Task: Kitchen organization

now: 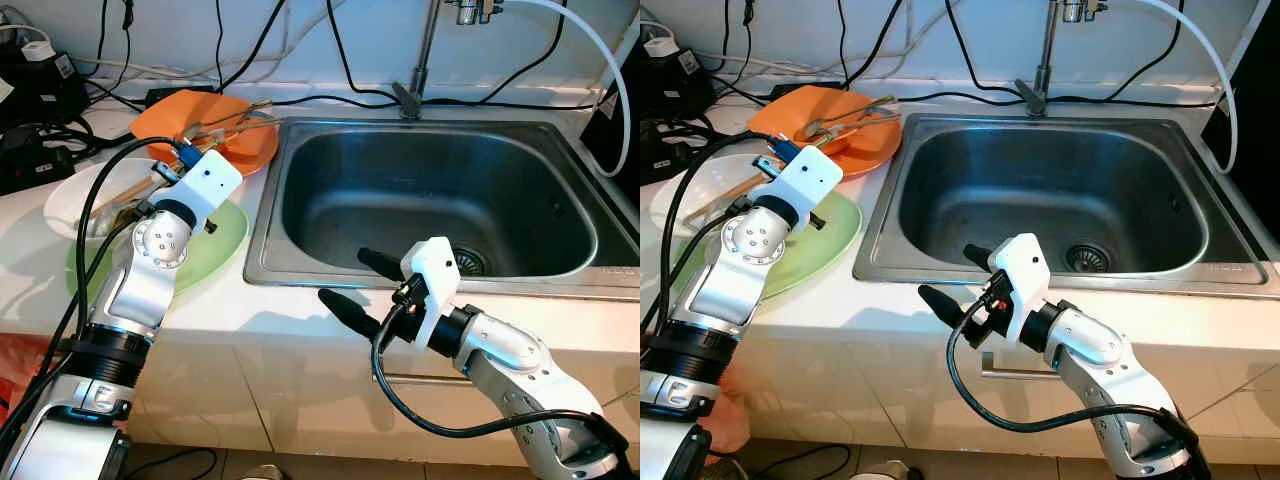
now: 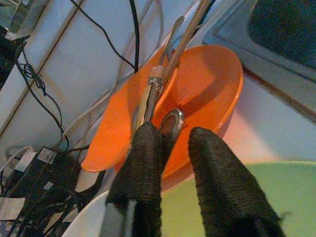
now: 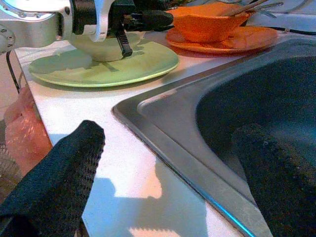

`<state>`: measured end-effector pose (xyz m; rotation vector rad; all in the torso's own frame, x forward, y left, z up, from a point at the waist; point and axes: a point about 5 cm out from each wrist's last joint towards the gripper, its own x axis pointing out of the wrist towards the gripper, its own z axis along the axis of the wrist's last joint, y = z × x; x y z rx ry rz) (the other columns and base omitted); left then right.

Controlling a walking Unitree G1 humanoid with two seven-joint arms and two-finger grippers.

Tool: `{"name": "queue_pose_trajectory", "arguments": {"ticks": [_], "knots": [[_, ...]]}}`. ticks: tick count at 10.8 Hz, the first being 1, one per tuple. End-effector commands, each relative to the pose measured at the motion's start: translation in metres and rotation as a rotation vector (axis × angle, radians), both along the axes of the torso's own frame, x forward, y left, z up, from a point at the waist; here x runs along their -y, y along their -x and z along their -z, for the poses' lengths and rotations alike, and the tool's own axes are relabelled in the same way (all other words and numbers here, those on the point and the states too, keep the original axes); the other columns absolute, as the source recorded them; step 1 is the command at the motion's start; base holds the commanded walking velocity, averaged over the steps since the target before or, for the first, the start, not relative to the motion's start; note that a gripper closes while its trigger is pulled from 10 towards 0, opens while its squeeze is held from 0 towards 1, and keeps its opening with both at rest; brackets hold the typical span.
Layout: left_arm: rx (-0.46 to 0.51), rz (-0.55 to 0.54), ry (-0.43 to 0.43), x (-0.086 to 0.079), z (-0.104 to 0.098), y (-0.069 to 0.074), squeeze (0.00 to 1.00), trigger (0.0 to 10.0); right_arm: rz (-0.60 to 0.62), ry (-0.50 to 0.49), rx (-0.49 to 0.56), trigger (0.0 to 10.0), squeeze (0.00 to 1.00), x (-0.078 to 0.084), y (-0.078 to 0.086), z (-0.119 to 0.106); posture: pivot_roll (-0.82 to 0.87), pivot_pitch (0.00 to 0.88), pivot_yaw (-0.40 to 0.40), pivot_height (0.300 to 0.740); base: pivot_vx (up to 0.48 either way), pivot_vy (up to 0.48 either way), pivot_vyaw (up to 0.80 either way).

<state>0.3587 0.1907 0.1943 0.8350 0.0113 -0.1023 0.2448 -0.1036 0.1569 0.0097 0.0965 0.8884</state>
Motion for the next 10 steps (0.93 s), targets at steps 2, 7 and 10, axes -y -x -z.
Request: {"name": "queue_pose_trajectory", "arguments": {"ticks": [2,7,10], "knots": [[-0.024,0.000,0.009,-0.003,0.000,-0.002,0.00,0.0,-0.017,-0.007,-0.005,10.0,0.00,-0.002,0.003,-0.001,0.11,0.036,0.041,0.740,0.000,0.000,0.00],[-0.020,0.008,0.016,0.000,-0.001,-0.002,0.00,0.0,-0.014,-0.012,-0.008,10.0,0.00,-0.001,0.002,0.000,0.11,0.031,0.038,0.740,0.000,0.000,0.00],[0.048,0.061,-0.003,0.013,-0.018,0.003,0.00,0.0,-0.014,-0.009,-0.005,10.0,0.00,-0.001,0.001,0.000,0.11,0.030,0.033,0.740,0.000,0.000,0.00]]}}
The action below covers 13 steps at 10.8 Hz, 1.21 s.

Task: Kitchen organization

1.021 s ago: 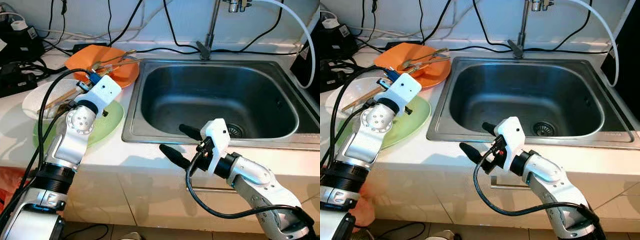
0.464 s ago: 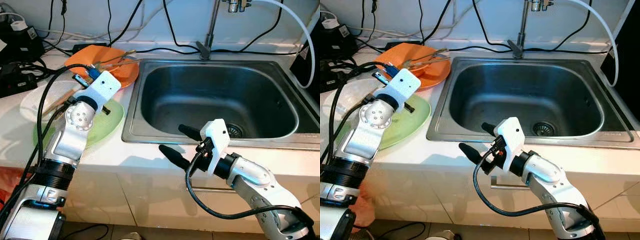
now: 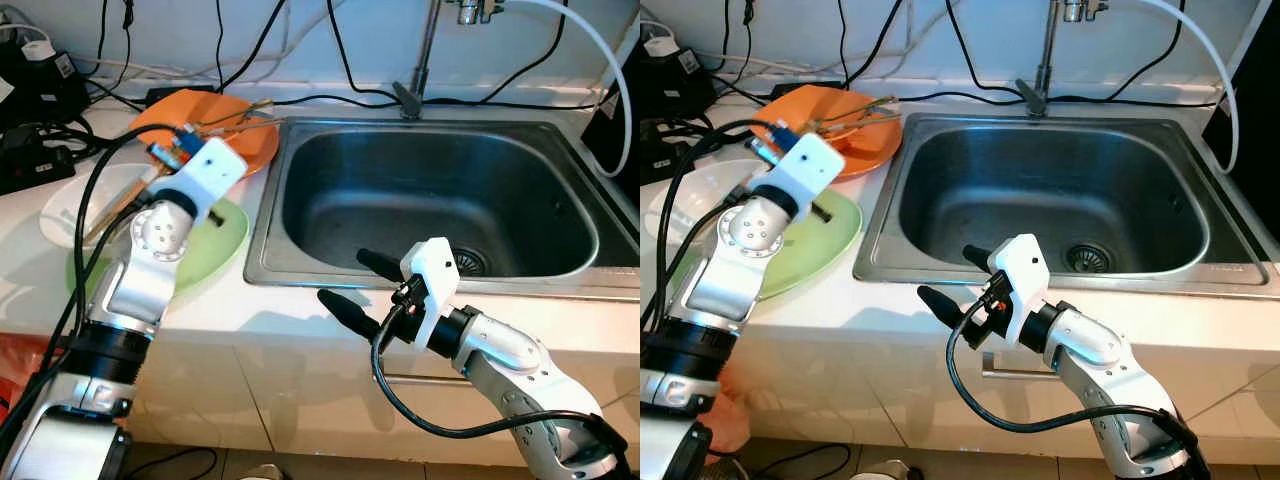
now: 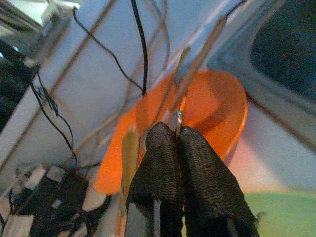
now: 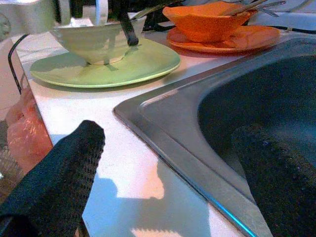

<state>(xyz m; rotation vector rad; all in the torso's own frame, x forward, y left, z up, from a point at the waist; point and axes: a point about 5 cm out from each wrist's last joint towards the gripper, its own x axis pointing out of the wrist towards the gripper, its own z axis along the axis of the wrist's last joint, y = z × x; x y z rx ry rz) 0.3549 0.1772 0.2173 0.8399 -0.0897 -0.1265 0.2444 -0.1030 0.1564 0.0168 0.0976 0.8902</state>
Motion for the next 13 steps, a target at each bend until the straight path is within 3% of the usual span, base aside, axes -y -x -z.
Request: {"name": "queue_pose_trajectory", "arguments": {"ticks": [1,5,7,10,11,12,13], "knots": [[0.027,0.042,-0.020,0.010,-0.008,0.003,0.00,0.0,-0.013,-0.005,-0.002,10.0,0.00,0.000,0.000,0.000,0.12,0.028,0.032,0.740,0.000,0.000,0.00],[0.107,0.095,-0.031,0.025,-0.027,0.015,0.00,0.0,-0.009,-0.016,-0.003,10.0,0.00,-0.001,-0.003,0.000,0.13,0.013,0.033,0.740,0.000,0.000,0.00],[0.216,0.095,-0.027,0.027,-0.050,0.017,0.00,0.0,-0.005,-0.022,-0.001,10.0,0.00,-0.002,-0.005,0.001,0.13,0.005,0.031,0.740,0.000,0.000,0.00],[0.481,0.063,-0.010,0.026,-0.087,0.024,0.00,0.0,0.009,-0.030,0.004,10.0,0.00,-0.002,-0.009,0.001,0.13,0.000,0.039,0.740,0.000,0.000,0.00],[0.516,0.065,-0.006,0.027,-0.094,0.025,0.00,0.0,0.014,-0.032,0.004,10.0,0.00,-0.002,-0.009,0.001,0.13,0.000,0.041,0.740,0.000,0.000,0.00],[0.600,0.048,0.021,0.027,-0.107,0.026,0.00,0.0,0.020,-0.034,0.007,10.0,0.00,-0.002,-0.011,0.001,0.13,0.000,0.041,0.740,0.000,0.000,0.00],[0.626,0.033,0.176,0.025,-0.113,0.025,0.00,0.0,0.021,-0.035,0.009,10.0,0.00,-0.002,-0.012,0.001,0.13,0.000,0.043,0.740,0.000,0.000,0.00]]}}
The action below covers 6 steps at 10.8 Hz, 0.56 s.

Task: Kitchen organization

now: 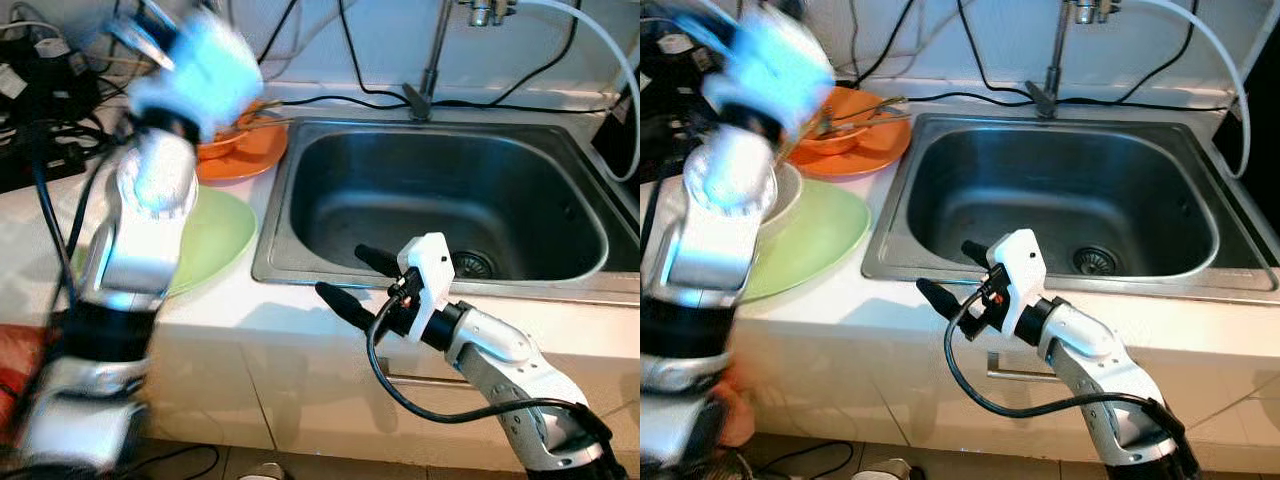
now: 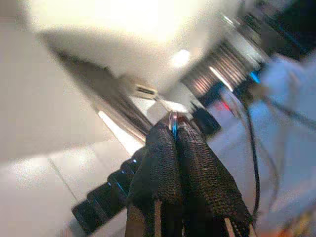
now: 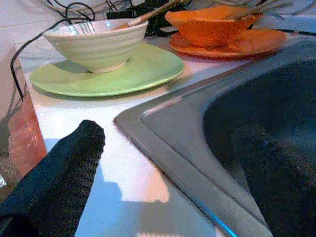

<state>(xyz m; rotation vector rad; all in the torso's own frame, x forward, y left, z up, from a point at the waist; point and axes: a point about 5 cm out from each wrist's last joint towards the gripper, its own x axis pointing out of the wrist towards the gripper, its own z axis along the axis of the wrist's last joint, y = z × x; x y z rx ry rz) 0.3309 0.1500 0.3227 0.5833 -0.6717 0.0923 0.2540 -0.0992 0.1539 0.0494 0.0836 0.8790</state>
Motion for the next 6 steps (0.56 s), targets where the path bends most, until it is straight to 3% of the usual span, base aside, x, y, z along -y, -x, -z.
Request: {"name": "queue_pose_trajectory", "arguments": {"ticks": [1,2,3,4,5,6], "knots": [[-0.046,0.046,0.221,-0.017,0.009,-0.006,0.00,0.0,0.013,-0.003,0.013,10.0,0.00,0.002,-0.003,-0.001,0.12,0.000,0.045,0.740,0.000,0.000,0.00],[-0.099,0.181,0.490,-0.014,0.014,-0.015,0.00,0.0,0.021,-0.007,0.015,10.0,0.00,0.002,-0.003,-0.001,0.11,0.000,0.049,0.740,0.000,0.000,0.00],[-0.116,0.219,0.571,-0.009,0.015,-0.017,0.00,0.0,0.024,-0.010,0.014,10.0,0.00,0.002,-0.003,-0.001,0.11,0.000,0.050,0.740,0.000,0.000,0.00],[-0.149,0.297,0.727,-0.005,0.019,-0.021,0.00,0.0,0.032,-0.014,0.011,10.0,0.00,0.002,-0.002,0.000,0.11,0.000,0.052,0.740,0.000,0.000,0.00],[-0.172,0.457,0.905,0.004,0.020,-0.023,0.00,0.0,0.041,-0.017,0.008,10.0,0.00,0.002,-0.002,0.001,0.11,0.000,0.053,0.740,0.000,0.000,0.00],[-0.190,0.512,0.975,0.008,0.021,-0.023,0.00,0.0,0.043,-0.017,0.008,10.0,0.00,0.002,-0.002,0.001,0.11,0.000,0.053,0.740,0.000,0.000,0.00]]}}
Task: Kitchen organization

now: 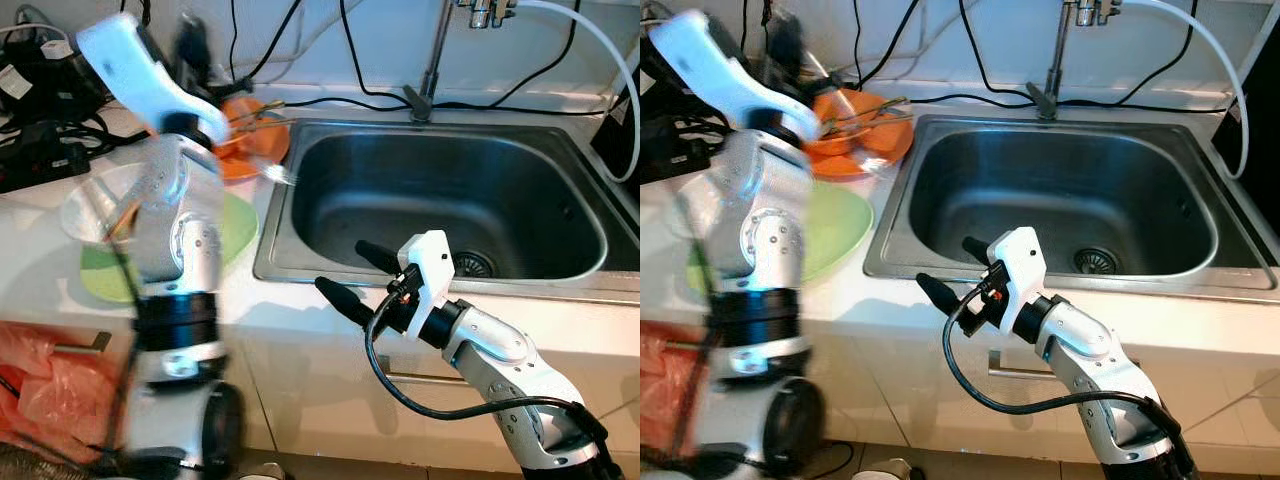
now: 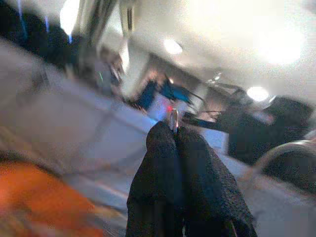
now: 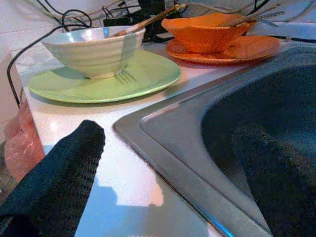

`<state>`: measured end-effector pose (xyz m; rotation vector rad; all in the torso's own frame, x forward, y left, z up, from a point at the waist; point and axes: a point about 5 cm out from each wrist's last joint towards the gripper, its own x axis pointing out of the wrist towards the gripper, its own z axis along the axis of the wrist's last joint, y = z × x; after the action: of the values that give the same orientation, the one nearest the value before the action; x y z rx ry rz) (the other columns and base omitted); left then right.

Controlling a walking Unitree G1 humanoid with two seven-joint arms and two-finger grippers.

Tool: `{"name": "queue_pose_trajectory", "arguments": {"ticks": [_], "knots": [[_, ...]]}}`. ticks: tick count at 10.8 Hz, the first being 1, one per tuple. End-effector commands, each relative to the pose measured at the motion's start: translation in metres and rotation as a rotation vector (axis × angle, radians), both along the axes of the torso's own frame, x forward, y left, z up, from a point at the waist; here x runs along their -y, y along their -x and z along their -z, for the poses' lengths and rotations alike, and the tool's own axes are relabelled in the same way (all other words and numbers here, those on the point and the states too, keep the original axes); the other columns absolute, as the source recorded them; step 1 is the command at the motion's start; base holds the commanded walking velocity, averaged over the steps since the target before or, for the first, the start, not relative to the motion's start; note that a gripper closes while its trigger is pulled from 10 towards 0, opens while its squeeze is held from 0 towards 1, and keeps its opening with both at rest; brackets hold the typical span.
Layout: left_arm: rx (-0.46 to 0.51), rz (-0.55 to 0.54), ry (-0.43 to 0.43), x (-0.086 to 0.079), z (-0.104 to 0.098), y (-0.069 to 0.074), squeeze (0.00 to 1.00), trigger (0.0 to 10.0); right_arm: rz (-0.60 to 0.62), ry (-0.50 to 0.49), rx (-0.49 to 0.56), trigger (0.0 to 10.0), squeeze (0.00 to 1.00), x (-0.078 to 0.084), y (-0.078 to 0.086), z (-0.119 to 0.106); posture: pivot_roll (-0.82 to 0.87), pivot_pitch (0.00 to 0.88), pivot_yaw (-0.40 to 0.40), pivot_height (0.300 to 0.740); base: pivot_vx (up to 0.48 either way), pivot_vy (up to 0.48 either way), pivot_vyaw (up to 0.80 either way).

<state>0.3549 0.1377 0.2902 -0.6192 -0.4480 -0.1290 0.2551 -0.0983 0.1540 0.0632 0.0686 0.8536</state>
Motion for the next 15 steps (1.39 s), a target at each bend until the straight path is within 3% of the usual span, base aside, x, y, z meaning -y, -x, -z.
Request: {"name": "queue_pose_trajectory", "arguments": {"ticks": [1,2,3,5,7,10,12,13,15], "knots": [[-0.030,0.088,0.124,0.003,0.001,-0.003,0.00,0.0,0.029,-0.003,0.002,10.0,0.00,0.003,-0.002,0.001,0.10,0.000,0.056,0.740,0.000,0.000,0.00],[-0.085,0.178,0.244,0.010,0.013,-0.005,0.00,0.0,0.050,-0.008,0.005,10.0,0.00,0.004,-0.003,0.001,0.10,0.000,0.057,0.740,0.000,0.000,0.00],[-0.117,0.256,0.284,0.017,0.023,-0.006,0.00,0.0,0.090,-0.041,-0.002,10.0,0.00,0.006,-0.006,0.000,0.10,0.000,0.057,0.740,0.000,0.000,0.00],[-0.125,0.309,0.292,0.022,0.029,-0.005,0.00,0.0,0.129,-0.075,-0.010,10.0,0.00,0.009,-0.009,-0.003,0.10,0.000,0.058,0.740,0.000,0.000,0.00],[-0.166,0.425,0.396,0.032,0.056,-0.003,0.00,0.0,0.247,-0.277,-0.063,10.0,0.00,0.015,-0.023,-0.018,0.10,0.000,0.055,0.740,0.000,0.000,0.00],[-0.191,0.561,0.364,0.051,0.072,-0.001,0.00,0.0,0.253,-0.411,-0.119,10.0,0.00,0.012,-0.027,-0.027,0.09,0.000,0.055,0.740,0.000,0.000,0.00],[-0.188,0.532,0.367,0.050,0.077,-0.005,0.00,0.0,0.238,-0.465,-0.170,10.0,0.00,0.014,-0.026,-0.030,0.08,0.001,0.056,0.740,0.000,0.000,0.00],[-0.201,0.352,0.483,0.031,0.082,-0.014,0.00,0.0,0.245,-0.536,-0.233,10.0,0.00,0.013,-0.027,-0.033,0.07,0.005,0.051,0.740,0.000,0.000,0.00],[-0.203,0.397,0.526,0.037,0.086,-0.015,0.00,0.0,0.219,-0.532,-0.279,10.0,0.00,0.005,-0.027,-0.031,0.08,0.005,0.049,0.740,0.000,0.000,0.00]]}}
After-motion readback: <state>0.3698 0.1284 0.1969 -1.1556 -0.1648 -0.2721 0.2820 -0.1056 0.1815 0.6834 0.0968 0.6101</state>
